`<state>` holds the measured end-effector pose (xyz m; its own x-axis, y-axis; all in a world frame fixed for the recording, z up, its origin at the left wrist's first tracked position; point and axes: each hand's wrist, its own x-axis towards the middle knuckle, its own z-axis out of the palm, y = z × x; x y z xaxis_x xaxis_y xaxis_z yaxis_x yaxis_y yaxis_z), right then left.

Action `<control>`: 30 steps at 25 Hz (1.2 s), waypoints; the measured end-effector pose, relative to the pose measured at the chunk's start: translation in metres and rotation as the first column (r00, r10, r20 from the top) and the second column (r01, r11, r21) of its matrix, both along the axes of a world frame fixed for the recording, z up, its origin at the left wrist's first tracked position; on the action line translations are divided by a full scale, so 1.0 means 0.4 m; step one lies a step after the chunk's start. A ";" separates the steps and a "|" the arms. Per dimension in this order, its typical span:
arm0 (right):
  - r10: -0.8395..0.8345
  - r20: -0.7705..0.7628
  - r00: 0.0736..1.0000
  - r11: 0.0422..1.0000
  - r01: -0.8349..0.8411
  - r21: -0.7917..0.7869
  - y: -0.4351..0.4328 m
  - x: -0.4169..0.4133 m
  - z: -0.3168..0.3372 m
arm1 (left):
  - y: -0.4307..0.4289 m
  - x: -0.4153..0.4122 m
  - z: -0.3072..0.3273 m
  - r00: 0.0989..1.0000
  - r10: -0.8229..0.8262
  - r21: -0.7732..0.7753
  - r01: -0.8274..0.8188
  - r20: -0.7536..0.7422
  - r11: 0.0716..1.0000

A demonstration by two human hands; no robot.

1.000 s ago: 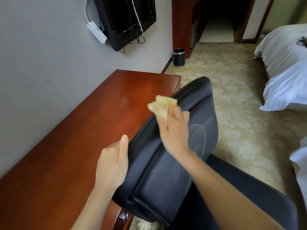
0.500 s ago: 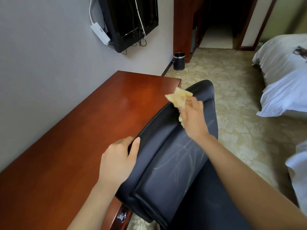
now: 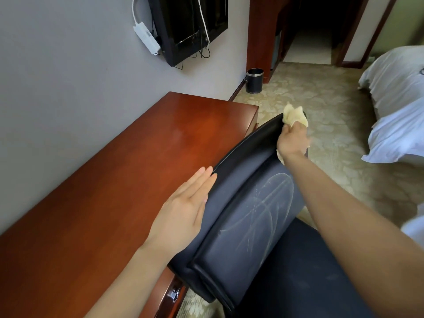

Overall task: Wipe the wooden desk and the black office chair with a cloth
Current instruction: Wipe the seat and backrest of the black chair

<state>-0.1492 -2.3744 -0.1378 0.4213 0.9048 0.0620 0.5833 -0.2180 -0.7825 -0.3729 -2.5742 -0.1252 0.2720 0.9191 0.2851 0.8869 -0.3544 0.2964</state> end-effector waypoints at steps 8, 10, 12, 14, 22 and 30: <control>0.317 0.191 0.929 0.859 -0.367 0.358 -0.380 -0.248 -0.044 | 0.001 -0.012 0.000 0.947 -0.032 0.030 0.024 0.318 0.999; 0.378 0.148 0.914 0.823 -0.405 0.399 -0.465 -0.271 -0.064 | -0.010 -0.010 0.003 0.936 -0.019 0.126 -0.028 0.351 0.992; 0.399 0.156 0.904 0.811 -0.427 0.399 -0.512 -0.273 -0.088 | -0.031 -0.011 -0.002 0.932 -0.005 0.195 -0.071 0.364 0.978; 0.420 0.186 0.888 0.795 -0.460 0.396 -0.553 -0.271 -0.119 | -0.071 -0.019 -0.019 0.934 -0.015 0.145 -0.040 0.358 0.989; 0.502 0.258 0.825 0.738 -0.564 0.369 -0.657 -0.252 -0.237 | -0.185 -0.062 -0.082 0.985 0.035 -0.072 -0.023 0.171 0.997; 0.253 -0.079 0.964 0.926 -0.218 0.309 -0.492 -0.285 -0.084 | -0.186 -0.062 -0.089 0.981 0.066 -0.130 -0.042 0.183 0.991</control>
